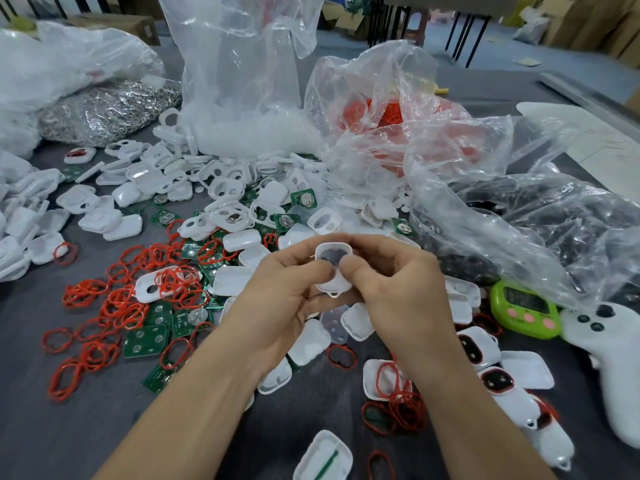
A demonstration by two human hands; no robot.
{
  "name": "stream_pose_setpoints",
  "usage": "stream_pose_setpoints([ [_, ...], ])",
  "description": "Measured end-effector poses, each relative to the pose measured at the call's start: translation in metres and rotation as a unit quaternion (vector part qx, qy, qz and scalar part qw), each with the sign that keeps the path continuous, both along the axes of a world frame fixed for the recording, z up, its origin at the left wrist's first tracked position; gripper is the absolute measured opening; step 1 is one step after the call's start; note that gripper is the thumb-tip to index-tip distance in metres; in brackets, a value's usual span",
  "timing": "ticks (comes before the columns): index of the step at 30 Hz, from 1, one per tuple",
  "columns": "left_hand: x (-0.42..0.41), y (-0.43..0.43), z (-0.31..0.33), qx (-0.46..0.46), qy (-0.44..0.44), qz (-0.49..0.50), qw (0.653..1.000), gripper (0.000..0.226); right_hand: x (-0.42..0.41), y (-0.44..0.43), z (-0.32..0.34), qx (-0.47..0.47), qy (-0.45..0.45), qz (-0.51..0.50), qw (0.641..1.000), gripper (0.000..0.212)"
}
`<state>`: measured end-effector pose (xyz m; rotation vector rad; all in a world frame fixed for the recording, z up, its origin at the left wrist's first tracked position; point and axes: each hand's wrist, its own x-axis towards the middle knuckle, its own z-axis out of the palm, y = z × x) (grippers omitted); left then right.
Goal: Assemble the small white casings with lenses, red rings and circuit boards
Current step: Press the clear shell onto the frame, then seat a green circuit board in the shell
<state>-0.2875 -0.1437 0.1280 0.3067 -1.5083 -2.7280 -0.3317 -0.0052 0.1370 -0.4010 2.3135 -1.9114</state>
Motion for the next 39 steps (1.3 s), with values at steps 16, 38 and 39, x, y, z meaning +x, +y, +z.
stream_pose_setpoints([
  [16,-0.001,0.010,0.000,-0.036,-0.015,0.064,0.997,0.037,0.002,-0.005,-0.005,0.093,0.069,-0.090,0.989,0.006],
  [38,-0.002,-0.003,0.004,-0.068,-0.077,0.213,0.972,0.029,-0.096,-0.090,0.031,0.363,0.220,0.040,0.905,0.028],
  [39,-0.002,-0.004,0.003,-0.064,-0.079,0.215,0.971,0.029,-0.102,-0.098,0.028,0.400,0.234,0.043,0.885,0.030],
])
